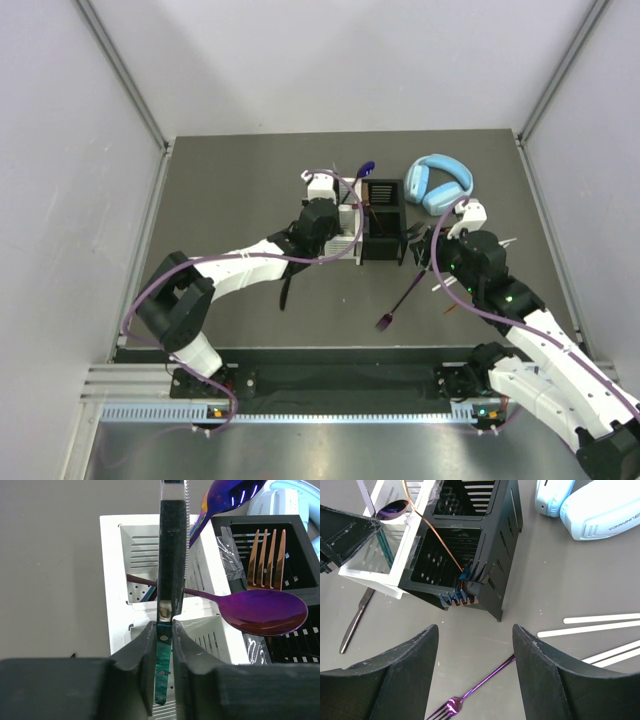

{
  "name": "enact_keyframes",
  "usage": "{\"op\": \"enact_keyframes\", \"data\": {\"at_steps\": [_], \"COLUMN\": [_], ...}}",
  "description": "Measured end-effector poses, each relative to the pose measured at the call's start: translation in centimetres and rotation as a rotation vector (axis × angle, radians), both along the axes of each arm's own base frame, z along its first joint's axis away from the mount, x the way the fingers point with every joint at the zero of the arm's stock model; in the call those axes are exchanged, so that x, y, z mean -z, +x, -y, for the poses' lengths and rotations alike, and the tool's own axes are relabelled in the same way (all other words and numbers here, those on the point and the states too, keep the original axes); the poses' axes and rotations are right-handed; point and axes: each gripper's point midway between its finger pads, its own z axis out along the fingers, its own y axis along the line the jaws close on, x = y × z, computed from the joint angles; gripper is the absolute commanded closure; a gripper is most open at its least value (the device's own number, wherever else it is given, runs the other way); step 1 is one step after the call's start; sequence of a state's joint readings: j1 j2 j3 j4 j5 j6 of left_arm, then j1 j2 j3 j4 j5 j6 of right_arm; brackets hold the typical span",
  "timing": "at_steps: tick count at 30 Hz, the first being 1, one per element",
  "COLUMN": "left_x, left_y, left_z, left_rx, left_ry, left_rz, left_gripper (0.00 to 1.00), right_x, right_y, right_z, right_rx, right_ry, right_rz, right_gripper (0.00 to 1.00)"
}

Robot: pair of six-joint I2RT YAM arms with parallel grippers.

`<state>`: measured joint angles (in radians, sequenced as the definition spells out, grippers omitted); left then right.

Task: Sort the eating utensils into containers
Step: Place the knife in the container.

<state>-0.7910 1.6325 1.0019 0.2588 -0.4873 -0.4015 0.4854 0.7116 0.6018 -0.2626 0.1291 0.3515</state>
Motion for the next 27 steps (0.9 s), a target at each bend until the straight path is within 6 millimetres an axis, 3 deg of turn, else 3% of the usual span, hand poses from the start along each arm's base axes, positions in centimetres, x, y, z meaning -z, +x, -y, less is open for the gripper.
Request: {"op": "enact_keyframes", "data": {"at_steps": [5,11,21,24,27], "left_x": [0.3,-1.2,-8.0,-7.5,-4.6], "left_y": [-0.2,-1.3,-1.8,-2.2,-3.2], "left_z": [-0.4,-1.8,-6.4,-7.1,-8.1], "left_rx": [-0.008,-0.028,-0.202,-0.220,-0.221], "left_ry": [0.010,-0.014,-0.009,0.029,0.090], "left_rz": [-0.007,0.020,0.107,0.066,-0.017], "left_gripper": [0.62,0.61,0.57,0.51,0.51], "right_x": [0.0,0.2,0.6,0.6,0.6], "right_y": [0.0,0.0,0.2,0.2,0.2], "right_z": [0.0,-0.1,-0.1,0.0,0.0], "right_rx": [0.000,-0.002,-0.001,-0.001,-0.001], "right_ry": [-0.001,-0.003,-0.011,-0.012,-0.012], "right_rz": [-0.001,-0.006,-0.020,-0.019,-0.019], "right_gripper": [0.39,0.39,0.38,0.38,0.38]}}
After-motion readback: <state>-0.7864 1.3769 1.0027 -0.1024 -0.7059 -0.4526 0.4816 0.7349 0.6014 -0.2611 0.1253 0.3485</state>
